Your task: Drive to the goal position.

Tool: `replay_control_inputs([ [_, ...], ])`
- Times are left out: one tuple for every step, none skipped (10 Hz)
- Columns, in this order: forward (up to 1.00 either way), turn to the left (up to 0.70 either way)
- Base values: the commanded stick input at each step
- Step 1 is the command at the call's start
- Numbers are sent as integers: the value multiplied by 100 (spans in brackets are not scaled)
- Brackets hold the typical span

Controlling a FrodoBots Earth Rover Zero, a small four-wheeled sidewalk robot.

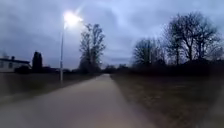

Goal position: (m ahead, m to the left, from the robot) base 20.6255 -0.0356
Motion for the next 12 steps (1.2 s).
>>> replay_control_inputs([
  [100,4],
  [100,4],
  [100,4],
  [100,4],
  [100,4],
  [100,4],
  [100,4],
  [100,4],
  [100,4],
  [100,4],
  [100,4],
  [100,4],
])
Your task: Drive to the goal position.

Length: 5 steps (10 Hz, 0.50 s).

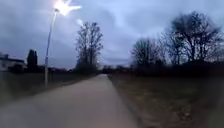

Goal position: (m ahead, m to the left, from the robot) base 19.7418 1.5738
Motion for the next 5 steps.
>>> replay_control_inputs([
  [100,4],
  [100,8],
  [100,36],
  [100,44],
  [100,37],
])
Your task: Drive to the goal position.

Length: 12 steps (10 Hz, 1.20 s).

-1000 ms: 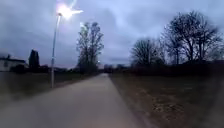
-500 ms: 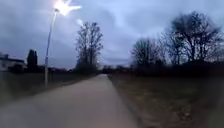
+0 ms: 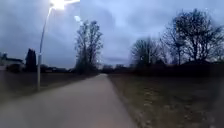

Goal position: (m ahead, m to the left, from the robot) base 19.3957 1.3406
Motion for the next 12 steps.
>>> replay_control_inputs([
  [100,4],
  [100,4],
  [100,4],
  [100,4],
  [100,4],
  [100,11],
  [100,32],
  [100,44],
  [100,44],
  [100,33],
  [100,4],
  [100,4],
])
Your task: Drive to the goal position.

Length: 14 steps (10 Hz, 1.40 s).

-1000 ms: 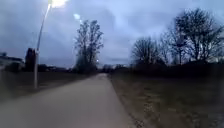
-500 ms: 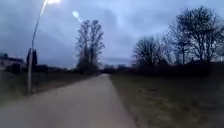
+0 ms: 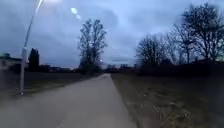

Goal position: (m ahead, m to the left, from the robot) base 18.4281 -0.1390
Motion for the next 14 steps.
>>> replay_control_inputs([
  [100,4],
  [100,11],
  [100,44],
  [100,44],
  [100,44],
  [100,44],
  [100,44],
  [100,4],
  [100,4],
  [100,4],
  [100,4],
  [100,4],
  [100,4],
  [100,4],
])
